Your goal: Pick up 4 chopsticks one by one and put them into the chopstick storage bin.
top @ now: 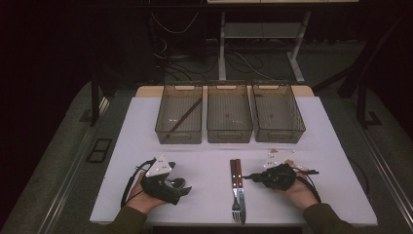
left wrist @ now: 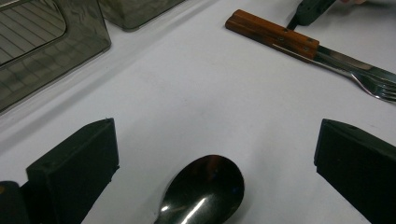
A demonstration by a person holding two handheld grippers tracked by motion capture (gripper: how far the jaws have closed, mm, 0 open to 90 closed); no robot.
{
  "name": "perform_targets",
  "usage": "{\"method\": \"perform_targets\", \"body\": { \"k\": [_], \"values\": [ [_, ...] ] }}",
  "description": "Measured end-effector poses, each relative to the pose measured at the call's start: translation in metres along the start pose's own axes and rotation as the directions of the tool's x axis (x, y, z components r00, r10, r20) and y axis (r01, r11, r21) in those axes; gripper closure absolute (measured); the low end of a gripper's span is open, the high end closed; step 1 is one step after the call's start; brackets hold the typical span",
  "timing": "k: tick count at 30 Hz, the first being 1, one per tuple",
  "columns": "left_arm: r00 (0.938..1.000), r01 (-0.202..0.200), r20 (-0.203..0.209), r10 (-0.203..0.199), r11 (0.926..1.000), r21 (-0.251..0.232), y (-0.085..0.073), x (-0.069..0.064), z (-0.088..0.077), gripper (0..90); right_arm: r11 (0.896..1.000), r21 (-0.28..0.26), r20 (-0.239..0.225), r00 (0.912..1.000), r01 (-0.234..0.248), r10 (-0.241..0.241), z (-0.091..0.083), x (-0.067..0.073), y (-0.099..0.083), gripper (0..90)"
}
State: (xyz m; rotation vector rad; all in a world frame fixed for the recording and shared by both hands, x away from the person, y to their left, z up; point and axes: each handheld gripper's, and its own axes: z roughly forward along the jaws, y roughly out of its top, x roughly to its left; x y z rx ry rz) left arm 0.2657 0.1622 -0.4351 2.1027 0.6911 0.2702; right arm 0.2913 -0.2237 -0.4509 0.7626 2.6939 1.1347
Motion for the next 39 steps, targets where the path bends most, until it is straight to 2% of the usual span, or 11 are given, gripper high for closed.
{"method": "perform_targets", "body": {
  "k": [23, 39],
  "values": [
    [0.9999, -0.011, 0.013, 0.011, 0.9999, -0.007, -0.001, -0.001, 0.0, 0.0, 0.999, -0.017, 0.055, 0.9975, -0.044, 0.045, 0.007, -0.023, 0.008, 90.0],
    [0.9998, -0.007, 0.017, 0.007, 0.9999, -0.012, -0.001, -0.001, 0.0, 0.0, 0.996, -0.019, 0.11, 0.9899, -0.088, 0.089, 0.01, -0.041, 0.014, 90.0]
  ]
}}
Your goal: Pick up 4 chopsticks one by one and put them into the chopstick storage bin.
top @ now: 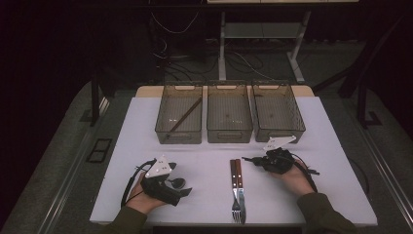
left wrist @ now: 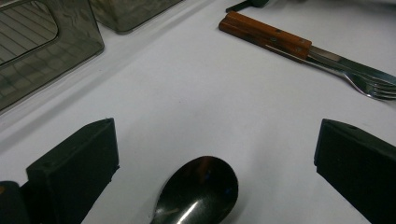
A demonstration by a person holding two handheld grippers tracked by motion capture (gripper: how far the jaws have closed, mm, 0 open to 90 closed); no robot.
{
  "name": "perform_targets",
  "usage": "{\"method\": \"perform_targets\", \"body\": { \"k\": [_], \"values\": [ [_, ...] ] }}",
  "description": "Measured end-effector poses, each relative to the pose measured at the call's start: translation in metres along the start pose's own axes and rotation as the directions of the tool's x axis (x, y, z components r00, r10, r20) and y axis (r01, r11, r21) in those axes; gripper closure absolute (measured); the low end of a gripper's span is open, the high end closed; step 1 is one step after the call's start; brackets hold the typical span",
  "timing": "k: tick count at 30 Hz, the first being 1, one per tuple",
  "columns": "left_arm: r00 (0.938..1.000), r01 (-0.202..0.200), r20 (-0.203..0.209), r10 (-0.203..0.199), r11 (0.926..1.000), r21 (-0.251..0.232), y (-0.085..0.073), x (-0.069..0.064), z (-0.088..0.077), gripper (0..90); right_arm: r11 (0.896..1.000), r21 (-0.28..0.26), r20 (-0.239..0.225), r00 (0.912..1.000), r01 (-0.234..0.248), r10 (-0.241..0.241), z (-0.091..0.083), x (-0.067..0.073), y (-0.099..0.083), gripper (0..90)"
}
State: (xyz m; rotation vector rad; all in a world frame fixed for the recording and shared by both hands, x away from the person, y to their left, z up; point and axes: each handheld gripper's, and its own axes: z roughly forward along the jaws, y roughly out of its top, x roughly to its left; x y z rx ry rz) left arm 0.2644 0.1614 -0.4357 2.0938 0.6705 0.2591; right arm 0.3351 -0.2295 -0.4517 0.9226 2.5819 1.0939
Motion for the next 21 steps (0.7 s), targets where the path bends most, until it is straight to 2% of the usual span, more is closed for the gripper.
{"method": "perform_targets", "body": {
  "k": [9, 14, 17, 21],
  "values": [
    [1.0, -0.003, 0.002, 0.002, 1.0, 0.004, 0.0, 0.001, 0.0, 0.0, 1.0, -0.002, 0.022, 0.9994, -0.028, 0.028, 0.002, -0.007, 0.002, 90.0],
    [1.0, -0.005, 0.002, 0.005, 1.0, 0.004, 0.0, 0.001, 0.0, 0.0, 1.0, -0.004, 0.02, 0.9994, -0.029, 0.029, 0.001, -0.008, 0.002, 89.9],
    [1.0, -0.004, 0.002, 0.004, 1.0, 0.002, 0.0, 0.0, -0.001, 0.0, 0.999, -0.017, 0.0, 0.9995, -0.031, 0.031, -0.004, -0.008, 0.002, 90.0],
    [1.0, 0.002, 0.0, -0.002, 1.0, -0.005, 0.0, 0.001, -0.002, 0.0, 0.998, -0.041, -0.021, 0.9991, -0.037, 0.037, -0.019, -0.007, 0.003, 89.9]
  ]
}}
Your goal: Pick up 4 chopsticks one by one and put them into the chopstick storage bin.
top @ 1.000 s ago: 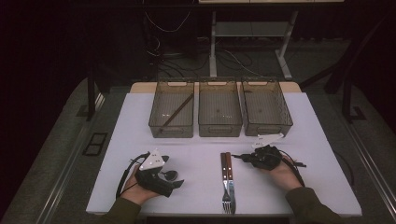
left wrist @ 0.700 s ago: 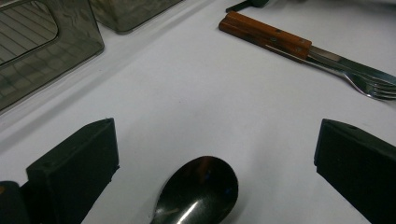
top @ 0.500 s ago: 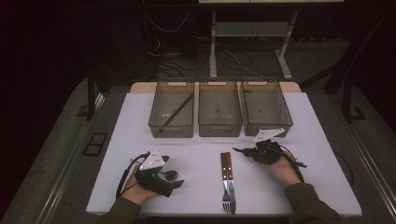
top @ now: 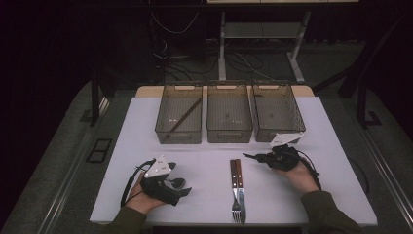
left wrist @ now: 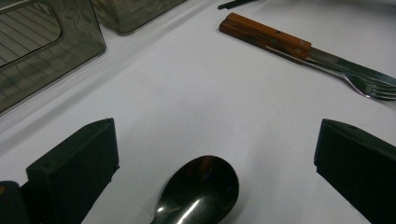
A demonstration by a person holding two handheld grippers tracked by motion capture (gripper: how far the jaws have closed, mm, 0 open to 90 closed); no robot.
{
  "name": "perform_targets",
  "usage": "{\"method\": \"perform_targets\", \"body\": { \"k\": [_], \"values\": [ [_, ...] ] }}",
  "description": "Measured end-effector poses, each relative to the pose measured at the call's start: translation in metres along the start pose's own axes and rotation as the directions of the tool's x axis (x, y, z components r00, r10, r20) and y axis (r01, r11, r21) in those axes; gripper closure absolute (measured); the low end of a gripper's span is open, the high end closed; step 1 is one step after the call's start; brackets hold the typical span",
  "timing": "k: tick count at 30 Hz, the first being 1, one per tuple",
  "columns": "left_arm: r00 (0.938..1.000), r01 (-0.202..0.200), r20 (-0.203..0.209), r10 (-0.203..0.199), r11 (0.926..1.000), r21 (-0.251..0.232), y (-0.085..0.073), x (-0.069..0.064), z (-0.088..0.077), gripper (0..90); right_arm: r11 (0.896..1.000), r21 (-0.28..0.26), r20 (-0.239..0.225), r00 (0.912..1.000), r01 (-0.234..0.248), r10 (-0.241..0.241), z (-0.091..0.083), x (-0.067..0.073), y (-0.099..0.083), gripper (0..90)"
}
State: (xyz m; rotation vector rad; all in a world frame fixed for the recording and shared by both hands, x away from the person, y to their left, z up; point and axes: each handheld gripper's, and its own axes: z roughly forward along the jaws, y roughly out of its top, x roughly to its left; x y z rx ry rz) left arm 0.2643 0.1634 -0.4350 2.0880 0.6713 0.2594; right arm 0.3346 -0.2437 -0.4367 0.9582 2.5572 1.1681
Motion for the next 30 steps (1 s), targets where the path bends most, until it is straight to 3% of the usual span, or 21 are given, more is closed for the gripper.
{"method": "perform_targets", "body": {
  "k": [3, 8, 14, 17, 22, 27, 30],
  "values": [
    [1.0, -0.001, -0.001, 0.001, 1.0, -0.001, 0.0, 0.001, -0.001, 0.0, 1.0, -0.001, 0.005, 1.0, -0.005, 0.005, -0.017, -0.002, -0.004, 89.9],
    [1.0, -0.001, 0.0, 0.001, 1.0, -0.002, 0.0, 0.0, -0.001, 0.0, 0.999, -0.025, 0.054, 0.9977, -0.039, 0.04, -0.052, -0.013, -0.018, 90.0],
    [1.0, 0.0, -0.001, 0.0, 1.0, 0.0, 0.0, 0.0, -0.001, 0.0, 0.996, -0.039, 0.136, 0.987, -0.081, 0.086, -0.095, -0.03, -0.043, 90.0],
    [1.0, -0.001, -0.002, 0.001, 1.0, 0.001, 0.0, 0.0, -0.001, 0.0, 0.993, -0.032, 0.182, 0.9763, -0.113, 0.117, -0.113, -0.041, -0.058, 90.0],
    [1.0, 0.001, -0.002, -0.001, 1.0, 0.003, 0.0, 0.0, -0.001, 0.0, 0.986, 0.03, 0.23, 0.9609, -0.165, 0.154, -0.12, -0.056, -0.08, 90.0],
    [1.0, 0.001, 0.0, -0.001, 1.0, 0.002, -0.001, 0.0, -0.001, 0.0, 0.974, 0.079, 0.222, 0.9561, -0.213, 0.191, -0.112, -0.069, -0.093, 90.0],
    [1.0, -0.001, 0.002, 0.001, 1.0, 0.006, 0.0, 0.0, -0.001, 0.0, 0.971, 0.096, 0.209, 0.958, -0.22, 0.196, -0.107, -0.072, -0.095, 90.0]
  ]
}}
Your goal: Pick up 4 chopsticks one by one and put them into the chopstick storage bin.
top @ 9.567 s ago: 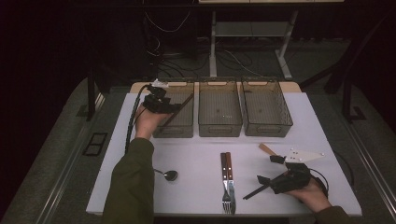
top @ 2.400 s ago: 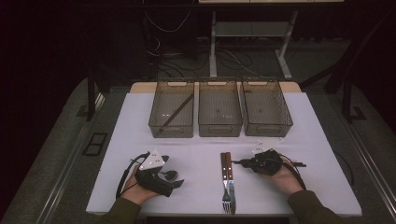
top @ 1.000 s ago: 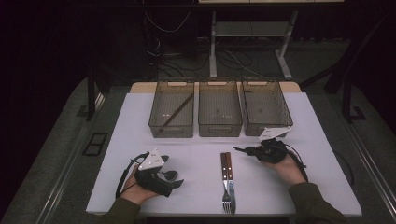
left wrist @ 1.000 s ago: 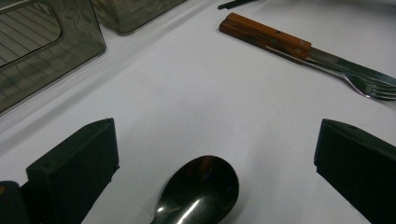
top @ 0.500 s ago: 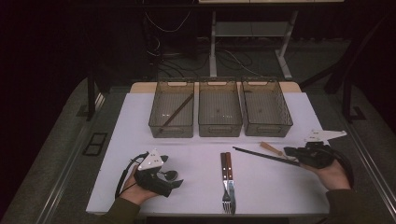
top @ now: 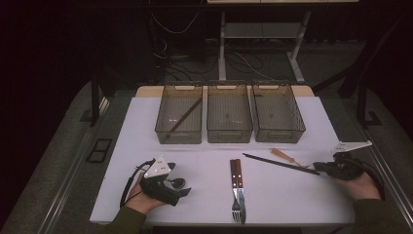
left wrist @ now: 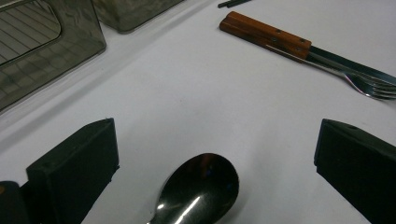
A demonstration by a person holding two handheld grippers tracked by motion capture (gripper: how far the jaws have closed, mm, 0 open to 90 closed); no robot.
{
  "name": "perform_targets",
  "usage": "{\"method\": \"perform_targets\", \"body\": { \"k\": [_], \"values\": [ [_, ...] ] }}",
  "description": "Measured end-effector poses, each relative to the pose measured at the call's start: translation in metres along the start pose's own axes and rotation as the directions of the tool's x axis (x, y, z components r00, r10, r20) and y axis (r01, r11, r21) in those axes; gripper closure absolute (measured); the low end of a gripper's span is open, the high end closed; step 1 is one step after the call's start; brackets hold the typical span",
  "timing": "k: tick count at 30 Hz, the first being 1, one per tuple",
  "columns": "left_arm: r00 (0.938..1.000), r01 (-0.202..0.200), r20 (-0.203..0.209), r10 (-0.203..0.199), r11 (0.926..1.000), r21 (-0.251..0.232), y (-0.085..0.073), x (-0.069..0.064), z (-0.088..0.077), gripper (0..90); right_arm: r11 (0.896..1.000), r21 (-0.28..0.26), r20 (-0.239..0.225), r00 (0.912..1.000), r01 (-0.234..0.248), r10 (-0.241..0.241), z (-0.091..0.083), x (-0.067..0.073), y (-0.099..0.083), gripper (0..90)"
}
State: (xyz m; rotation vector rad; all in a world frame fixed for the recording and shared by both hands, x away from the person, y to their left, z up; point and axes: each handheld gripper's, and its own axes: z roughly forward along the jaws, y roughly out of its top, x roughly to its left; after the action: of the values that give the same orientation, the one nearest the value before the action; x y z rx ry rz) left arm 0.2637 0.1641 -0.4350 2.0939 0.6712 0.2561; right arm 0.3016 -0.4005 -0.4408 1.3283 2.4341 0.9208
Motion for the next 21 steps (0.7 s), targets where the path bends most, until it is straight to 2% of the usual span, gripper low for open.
{"method": "perform_targets", "body": {
  "k": [10, 21],
  "values": [
    [1.0, -0.001, 0.002, 0.001, 1.0, -0.002, 0.0, 0.0, 0.0, 0.0, 1.0, 0.022, -0.015, 0.9997, 0.019, -0.019, 0.001, 0.005, -0.001, 90.0],
    [1.0, -0.003, 0.007, 0.003, 1.0, 0.001, 0.0, -0.001, 0.0, 0.0, 0.999, 0.03, -0.039, 0.9987, 0.034, -0.033, -0.004, 0.02, -0.009, 89.9]
  ]
}}
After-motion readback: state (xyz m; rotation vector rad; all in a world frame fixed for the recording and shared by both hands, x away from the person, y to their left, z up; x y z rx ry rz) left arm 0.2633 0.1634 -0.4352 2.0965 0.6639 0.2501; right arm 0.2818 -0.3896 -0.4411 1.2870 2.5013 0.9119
